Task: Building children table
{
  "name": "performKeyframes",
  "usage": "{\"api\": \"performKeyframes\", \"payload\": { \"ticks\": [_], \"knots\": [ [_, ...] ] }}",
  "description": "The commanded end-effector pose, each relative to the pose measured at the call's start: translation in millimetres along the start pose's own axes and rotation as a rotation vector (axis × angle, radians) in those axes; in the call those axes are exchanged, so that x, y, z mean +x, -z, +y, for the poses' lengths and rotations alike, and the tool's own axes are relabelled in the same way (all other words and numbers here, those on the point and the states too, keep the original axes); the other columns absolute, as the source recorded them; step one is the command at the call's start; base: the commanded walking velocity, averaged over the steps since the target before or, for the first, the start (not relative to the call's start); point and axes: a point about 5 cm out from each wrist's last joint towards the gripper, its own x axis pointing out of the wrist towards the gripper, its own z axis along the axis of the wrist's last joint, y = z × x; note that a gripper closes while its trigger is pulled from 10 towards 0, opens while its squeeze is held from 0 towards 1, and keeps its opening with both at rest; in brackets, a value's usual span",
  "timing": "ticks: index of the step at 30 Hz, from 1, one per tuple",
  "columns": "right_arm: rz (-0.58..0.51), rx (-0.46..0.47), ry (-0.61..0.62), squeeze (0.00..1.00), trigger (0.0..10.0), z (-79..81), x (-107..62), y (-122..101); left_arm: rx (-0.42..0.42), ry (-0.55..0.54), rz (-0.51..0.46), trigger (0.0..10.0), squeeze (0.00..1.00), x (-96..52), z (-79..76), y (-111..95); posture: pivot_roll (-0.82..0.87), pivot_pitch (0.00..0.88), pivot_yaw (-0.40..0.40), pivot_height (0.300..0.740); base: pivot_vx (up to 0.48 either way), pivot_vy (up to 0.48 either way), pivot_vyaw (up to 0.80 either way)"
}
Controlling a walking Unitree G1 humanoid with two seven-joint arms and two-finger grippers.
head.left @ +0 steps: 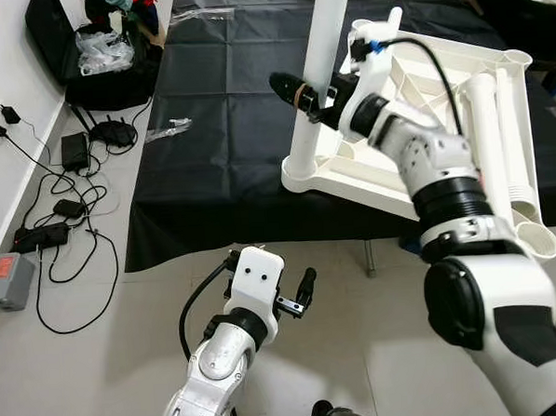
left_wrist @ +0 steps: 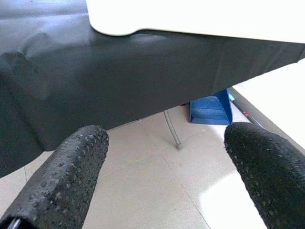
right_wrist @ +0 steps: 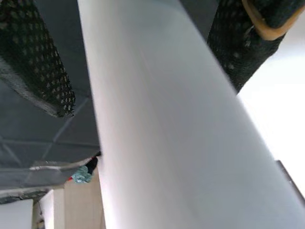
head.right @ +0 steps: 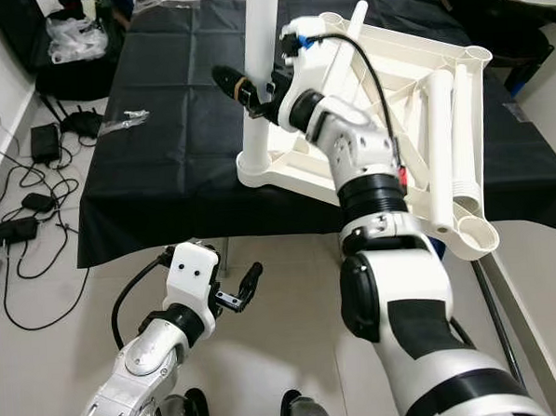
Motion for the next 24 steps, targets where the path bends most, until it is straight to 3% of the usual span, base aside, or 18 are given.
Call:
{"api": "performKeyframes", "payload": {
  "ticks": [1,2,7,10,14,20,21,22,23,24],
  "knots": [
    [0.011,-0.02,-0.087,0.0,10.0,4.9,1.8,0.2,-0.002,0.001,0.033,10.0,0.0,-1.5,-1.8,6.3,0.14,0.243,-0.077,0.74,0.0,0.0,0.0],
    [0.018,-0.032,-0.175,0.0,10.0,10.7,3.3,0.1,-0.002,0.001,0.034,10.0,0.0,-2.8,-2.4,6.6,0.14,0.224,-0.079,0.74,0.0,0.0,0.0],
    [0.024,-0.018,-0.324,0.0,10.0,23.1,7.9,0.6,-0.003,0.005,0.036,10.0,0.0,-4.4,-3.9,7.3,0.14,0.226,-0.083,0.74,0.0,0.0,0.0],
    [0.026,-0.012,-0.345,0.0,10.0,24.2,8.5,0.4,-0.004,0.005,0.036,10.0,0.0,-4.3,-4.0,7.1,0.14,0.229,-0.083,0.74,0.0,0.0,0.0],
    [0.028,0.03,-0.536,0.0,10.0,33.2,6.8,-0.2,-0.005,0.005,0.036,10.0,0.0,-3.6,-4.1,6.9,0.14,0.231,-0.083,0.74,0.0,0.0,0.0],
    [0.035,0.012,-0.537,0.0,10.0,34.4,9.7,2.1,-0.007,0.004,0.035,10.0,0.0,-3.1,-4.2,6.9,0.14,0.235,-0.083,0.74,0.0,0.0,0.0],
    [0.036,0.005,-0.52,0.0,9.2,34.0,10.9,3.0,-0.007,0.004,0.035,10.0,0.0,-2.9,-4.2,6.8,0.14,0.235,-0.084,0.74,0.0,0.0,0.0],
    [0.036,0.002,-0.509,0.0,9.2,33.8,11.7,3.4,-0.006,0.004,0.035,10.0,0.0,-2.8,-4.3,6.7,0.14,0.235,-0.084,0.74,0.0,0.0,0.0],
    [0.031,0.006,-0.491,0.0,0.0,33.2,12.8,3.7,-0.007,0.003,0.035,10.0,0.0,-2.8,-4.2,6.6,0.14,0.234,-0.086,0.74,0.0,0.0,0.0],
    [0.026,0.008,-0.48,0.0,0.0,33.0,13.5,4.1,-0.007,0.003,0.035,10.0,0.0,-2.7,-4.2,6.7,0.14,0.234,-0.086,0.74,0.0,0.0,0.0]
  ]
}}
